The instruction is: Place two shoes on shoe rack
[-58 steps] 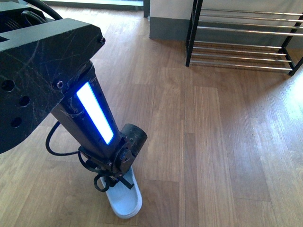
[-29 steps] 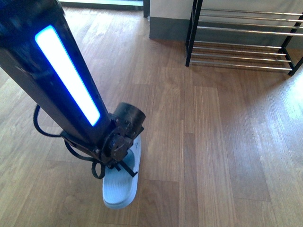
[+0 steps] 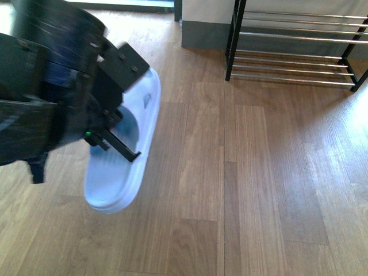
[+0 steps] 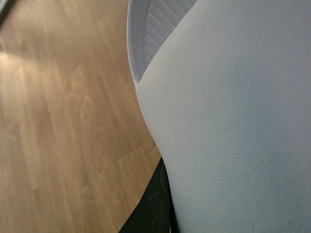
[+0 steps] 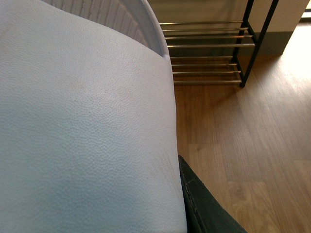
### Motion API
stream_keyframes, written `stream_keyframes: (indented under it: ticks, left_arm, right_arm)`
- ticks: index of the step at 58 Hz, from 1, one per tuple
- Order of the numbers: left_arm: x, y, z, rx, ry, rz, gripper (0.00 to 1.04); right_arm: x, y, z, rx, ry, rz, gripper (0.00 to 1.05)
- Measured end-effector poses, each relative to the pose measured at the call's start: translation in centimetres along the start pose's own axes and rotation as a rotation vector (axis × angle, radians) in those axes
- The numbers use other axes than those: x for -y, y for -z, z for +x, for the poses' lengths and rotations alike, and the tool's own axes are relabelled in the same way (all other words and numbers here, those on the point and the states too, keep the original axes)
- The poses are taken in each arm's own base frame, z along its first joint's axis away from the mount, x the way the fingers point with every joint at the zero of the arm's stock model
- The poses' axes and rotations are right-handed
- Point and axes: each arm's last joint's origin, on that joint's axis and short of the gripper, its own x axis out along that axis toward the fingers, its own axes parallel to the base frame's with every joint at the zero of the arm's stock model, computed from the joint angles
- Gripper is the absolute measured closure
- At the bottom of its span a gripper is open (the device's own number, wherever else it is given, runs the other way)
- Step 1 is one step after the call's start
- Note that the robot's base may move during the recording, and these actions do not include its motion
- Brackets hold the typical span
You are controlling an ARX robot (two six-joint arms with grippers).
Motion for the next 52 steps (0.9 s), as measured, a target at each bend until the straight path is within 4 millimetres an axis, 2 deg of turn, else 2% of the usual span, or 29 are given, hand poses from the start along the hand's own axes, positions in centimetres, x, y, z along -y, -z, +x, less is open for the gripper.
stream_keyframes:
  ticks: [3, 7, 13, 17, 31, 52]
  left_arm:
    - [-1.2, 0.5, -2.0, 0.016, -0.012, -0.021, 1.03]
    - [-2.8, 1.8, -5.6, 0.036, -0.038, -0.059, 1.03]
    - [-3.6, 3.3, -9.9, 0.087, -0.04, -0.118, 1.03]
    - [-3.8, 4.2, -12.1, 0.123, -0.057, -0.152, 1.03]
    - [-4.0, 5.9, -14.6, 0.14, -0.107, -0.208, 1.03]
    - [-4.0, 5.8, -14.7, 0.147, -0.109, -0.218, 1.03]
  right_arm:
    - [0.0, 0.0, 0.0, 0.0, 0.0, 0.0, 1.03]
    - [0.0, 0.0, 0.0, 0.0, 0.0, 0.0, 1.03]
    - [0.0, 0.0, 0.0, 0.0, 0.0, 0.0, 1.03]
    - [0.0, 0.0, 0.0, 0.0, 0.0, 0.0, 1.03]
    - [0.0, 0.0, 0.0, 0.0, 0.0, 0.0, 1.03]
    - [0.0, 0.0, 0.0, 0.0, 0.0, 0.0, 1.03]
